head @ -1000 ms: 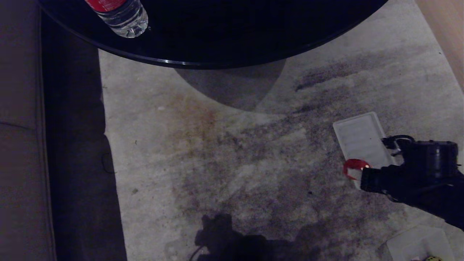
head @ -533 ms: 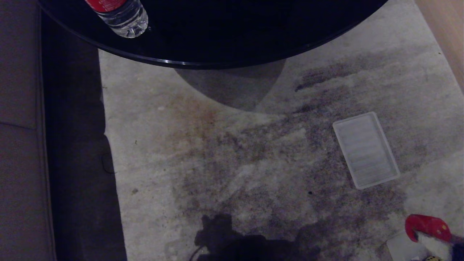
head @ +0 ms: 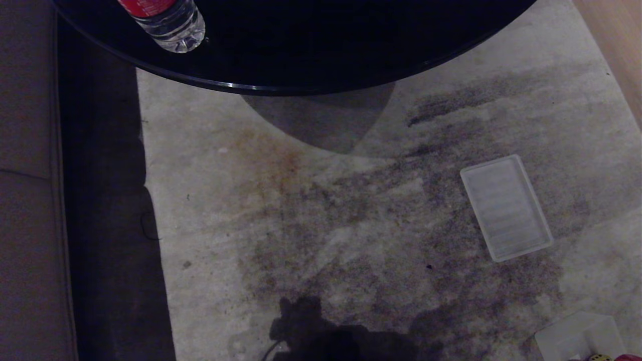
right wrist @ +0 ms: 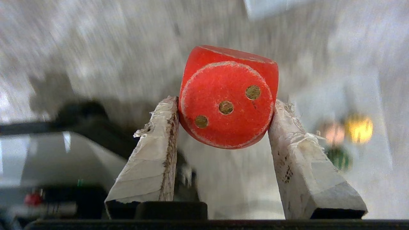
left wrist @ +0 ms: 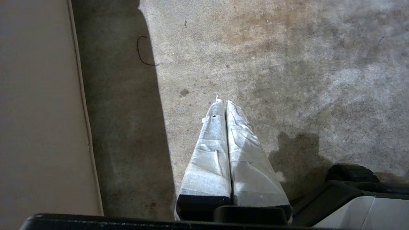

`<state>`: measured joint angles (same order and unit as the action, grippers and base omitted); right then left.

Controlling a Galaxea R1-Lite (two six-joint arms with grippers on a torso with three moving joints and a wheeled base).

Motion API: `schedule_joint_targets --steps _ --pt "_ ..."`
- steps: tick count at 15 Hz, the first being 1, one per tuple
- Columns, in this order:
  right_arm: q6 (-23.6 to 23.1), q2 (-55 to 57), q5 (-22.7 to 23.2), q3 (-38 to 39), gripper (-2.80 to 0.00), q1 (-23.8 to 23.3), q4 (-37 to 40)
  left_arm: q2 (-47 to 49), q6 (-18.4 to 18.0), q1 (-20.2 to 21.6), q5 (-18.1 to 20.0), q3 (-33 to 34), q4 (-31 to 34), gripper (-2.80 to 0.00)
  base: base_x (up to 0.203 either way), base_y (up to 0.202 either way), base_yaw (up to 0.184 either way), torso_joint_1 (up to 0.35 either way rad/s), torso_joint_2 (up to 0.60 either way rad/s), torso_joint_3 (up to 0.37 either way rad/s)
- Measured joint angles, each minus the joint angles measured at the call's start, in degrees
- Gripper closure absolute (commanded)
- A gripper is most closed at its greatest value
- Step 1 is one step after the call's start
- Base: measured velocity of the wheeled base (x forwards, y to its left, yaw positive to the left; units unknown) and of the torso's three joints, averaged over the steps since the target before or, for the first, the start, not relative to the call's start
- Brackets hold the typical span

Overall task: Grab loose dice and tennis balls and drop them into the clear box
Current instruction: Put the toys in the box

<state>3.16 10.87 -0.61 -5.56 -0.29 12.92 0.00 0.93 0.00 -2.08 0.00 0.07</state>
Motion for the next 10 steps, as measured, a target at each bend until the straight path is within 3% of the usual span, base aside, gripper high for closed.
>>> schedule_joint_targets --steps 4,10 --pt "-0.5 -8.6 0.4 0.4 0.00 0.5 0.2 0.0 -0.1 0.0 0.0 0.0 0.0 0.00 0.000 0.000 0.000 0.000 0.00 0.000" --pt "-0.3 -10.9 0.3 0.4 0.00 0.5 0.4 0.0 0.0 0.0 0.0 0.0 0.0 0.00 0.000 0.000 0.000 0.000 0.00 0.000"
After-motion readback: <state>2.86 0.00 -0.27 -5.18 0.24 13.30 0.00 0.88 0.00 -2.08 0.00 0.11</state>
